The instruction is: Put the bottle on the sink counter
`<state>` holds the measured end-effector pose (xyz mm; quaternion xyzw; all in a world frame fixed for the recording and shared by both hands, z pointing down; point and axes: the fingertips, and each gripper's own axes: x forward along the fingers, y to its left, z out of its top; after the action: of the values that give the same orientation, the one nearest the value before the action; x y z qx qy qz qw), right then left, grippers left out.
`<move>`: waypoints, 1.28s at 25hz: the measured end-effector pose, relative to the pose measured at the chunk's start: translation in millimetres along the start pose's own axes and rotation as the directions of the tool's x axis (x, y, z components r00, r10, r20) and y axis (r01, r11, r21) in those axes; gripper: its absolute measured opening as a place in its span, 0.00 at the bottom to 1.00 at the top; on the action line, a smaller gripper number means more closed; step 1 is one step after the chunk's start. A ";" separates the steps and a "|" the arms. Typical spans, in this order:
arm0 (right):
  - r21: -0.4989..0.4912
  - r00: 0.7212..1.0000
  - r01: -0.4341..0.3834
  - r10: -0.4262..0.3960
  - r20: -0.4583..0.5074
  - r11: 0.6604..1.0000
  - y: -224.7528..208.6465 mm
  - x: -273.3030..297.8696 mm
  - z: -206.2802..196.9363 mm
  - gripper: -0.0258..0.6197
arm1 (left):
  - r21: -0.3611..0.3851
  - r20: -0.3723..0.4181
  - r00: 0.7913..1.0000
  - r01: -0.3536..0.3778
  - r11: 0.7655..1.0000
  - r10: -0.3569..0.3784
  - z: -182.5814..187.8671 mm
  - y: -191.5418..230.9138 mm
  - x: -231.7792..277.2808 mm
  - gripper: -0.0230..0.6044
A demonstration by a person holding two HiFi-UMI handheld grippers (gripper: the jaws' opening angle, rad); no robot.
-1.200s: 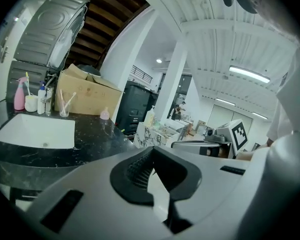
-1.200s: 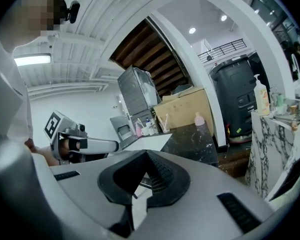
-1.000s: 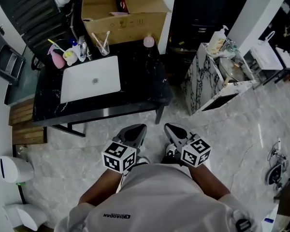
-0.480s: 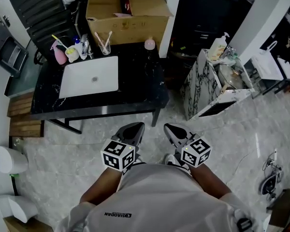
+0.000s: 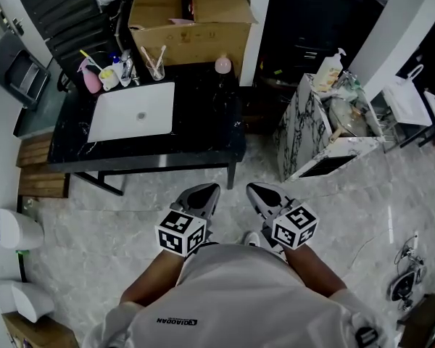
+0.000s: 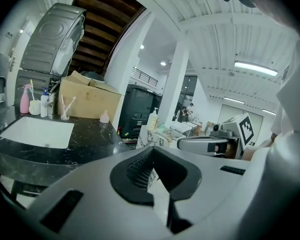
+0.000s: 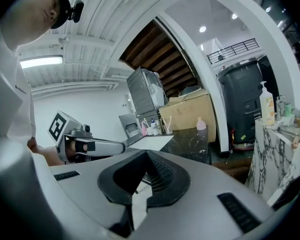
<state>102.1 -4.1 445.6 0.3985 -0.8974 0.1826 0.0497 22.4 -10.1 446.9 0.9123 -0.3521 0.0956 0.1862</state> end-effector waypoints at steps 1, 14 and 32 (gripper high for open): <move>0.003 1.000 -0.002 0.002 0.002 1.000 -2.3 -1.7 -0.1 0.10 | 0.003 -0.002 1.000 -0.002 1.000 0.002 0.2 -2.0 1.9 0.05; 0.010 1.000 -0.016 0.016 0.009 1.000 -12.9 -10.5 -1.4 0.10 | 0.013 -0.014 1.000 -0.016 1.000 0.016 -0.5 -11.7 9.6 0.06; 0.007 1.000 0.003 -0.003 0.007 1.000 -12.4 -4.6 -0.8 0.10 | 0.023 -0.014 1.000 0.005 1.000 -0.005 2.0 -6.0 8.8 0.06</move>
<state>114.3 -8.2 448.9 0.4005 -0.8964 0.1845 0.0456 33.0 -12.1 446.2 0.9146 -0.3472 0.1058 0.1783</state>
